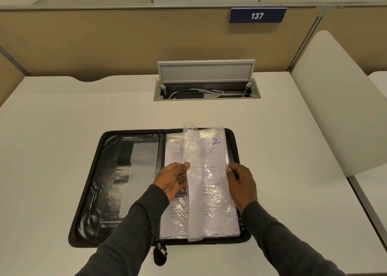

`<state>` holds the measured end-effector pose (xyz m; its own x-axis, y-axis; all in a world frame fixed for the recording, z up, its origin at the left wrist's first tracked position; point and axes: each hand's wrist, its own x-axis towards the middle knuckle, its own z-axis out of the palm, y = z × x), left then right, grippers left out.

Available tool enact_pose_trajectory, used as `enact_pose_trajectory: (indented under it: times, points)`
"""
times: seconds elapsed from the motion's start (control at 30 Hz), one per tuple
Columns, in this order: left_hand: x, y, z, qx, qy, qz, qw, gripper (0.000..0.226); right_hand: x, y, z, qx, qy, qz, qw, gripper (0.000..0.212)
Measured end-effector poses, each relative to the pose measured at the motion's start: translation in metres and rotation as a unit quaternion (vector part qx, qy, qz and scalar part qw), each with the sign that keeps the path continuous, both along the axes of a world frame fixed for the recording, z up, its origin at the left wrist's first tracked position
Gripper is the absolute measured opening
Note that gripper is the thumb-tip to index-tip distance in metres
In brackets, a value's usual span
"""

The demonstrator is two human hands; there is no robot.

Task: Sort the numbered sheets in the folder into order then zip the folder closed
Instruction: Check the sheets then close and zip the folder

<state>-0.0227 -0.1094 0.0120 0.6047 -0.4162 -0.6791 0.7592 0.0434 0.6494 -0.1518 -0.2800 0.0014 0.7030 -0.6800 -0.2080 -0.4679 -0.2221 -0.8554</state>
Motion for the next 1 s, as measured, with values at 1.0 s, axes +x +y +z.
enact_pose_trajectory:
  times: [1.0]
  points:
    - [-0.049,-0.043,0.023,0.192,-0.255,-0.103,0.942,0.032,-0.008,0.008,0.018,0.05,-0.066,0.226,0.971,0.036]
